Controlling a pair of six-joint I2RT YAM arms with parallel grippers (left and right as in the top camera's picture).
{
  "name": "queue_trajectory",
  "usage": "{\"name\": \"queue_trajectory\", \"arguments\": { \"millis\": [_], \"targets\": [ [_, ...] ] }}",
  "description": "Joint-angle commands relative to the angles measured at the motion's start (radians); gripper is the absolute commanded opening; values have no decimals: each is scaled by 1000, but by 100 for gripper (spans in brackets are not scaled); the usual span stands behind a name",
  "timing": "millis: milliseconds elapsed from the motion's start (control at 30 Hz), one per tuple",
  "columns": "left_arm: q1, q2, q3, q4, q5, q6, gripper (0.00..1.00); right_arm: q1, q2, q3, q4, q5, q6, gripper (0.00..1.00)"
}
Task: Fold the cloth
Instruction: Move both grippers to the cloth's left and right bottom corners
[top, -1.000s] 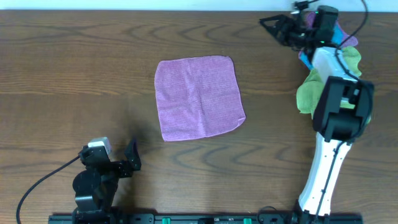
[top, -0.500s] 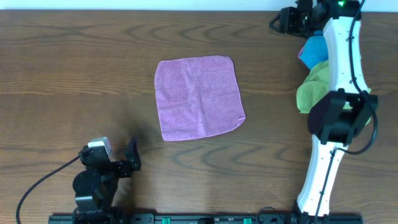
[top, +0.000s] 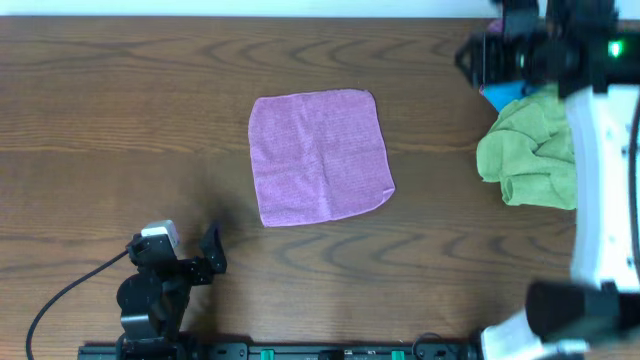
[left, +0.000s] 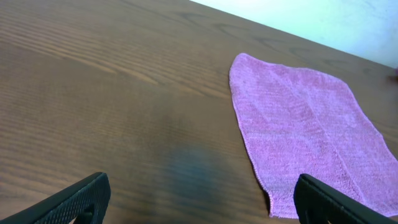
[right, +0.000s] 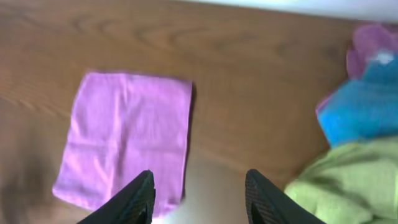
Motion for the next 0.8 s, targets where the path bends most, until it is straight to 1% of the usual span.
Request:
{"name": "queue_trajectory", "arguments": {
  "millis": [0,67,100,133,167,200,233,267,300,333,400,500,567,600,667,700,733,767],
  "targets": [
    [-3,-6,-18,0,-26,3,95,2,-168,-243,61,14,-18,52],
    [-3,-6,-18,5,-25,3,95,2,-296,-442,129,7,-18,54],
    [-3,-6,-18,10,-20,-4,96,2,-346,-525,153,8,-16,57],
    [-3,-6,-18,18,2,-43,95,2,-396,-616,174,3,6,60],
    [-3,-6,-18,24,26,-81,95,2,-423,-671,182,-8,20,60],
    [-3,-6,-18,29,51,-137,95,2,-448,-733,185,-27,39,59],
    [-3,-6,-18,29,90,-219,95,2,-461,-777,185,-46,49,59],
    [-3,-6,-18,29,174,-368,95,2,-467,-823,185,-76,51,59],
    [-3,-6,-18,35,201,-458,95,2,-464,-856,185,-92,51,60],
    [-3,-6,-18,44,200,-525,96,1,-462,-874,185,-95,51,60],
    [-3,-6,-18,84,201,-620,95,1,-461,-878,187,-103,51,60],
    [-3,-6,-18,116,201,-684,95,1,-461,-877,191,-113,50,64],
    [-3,-6,-18,129,179,-689,95,1,-461,-877,191,-114,50,66],
    [-3,-6,-18,148,138,-718,95,1,-461,-877,191,-117,50,66],
    [-3,-6,-19,193,117,-795,95,1,-461,-877,194,-117,50,66],
    [-5,-5,-19,222,137,-775,95,1,-461,-877,195,-116,50,67],
    [-5,-1,-24,265,189,-710,95,1,-461,-877,195,-116,50,68],
    [-5,15,-28,294,219,-697,96,1,-461,-877,197,-116,50,68]
  ]
}}
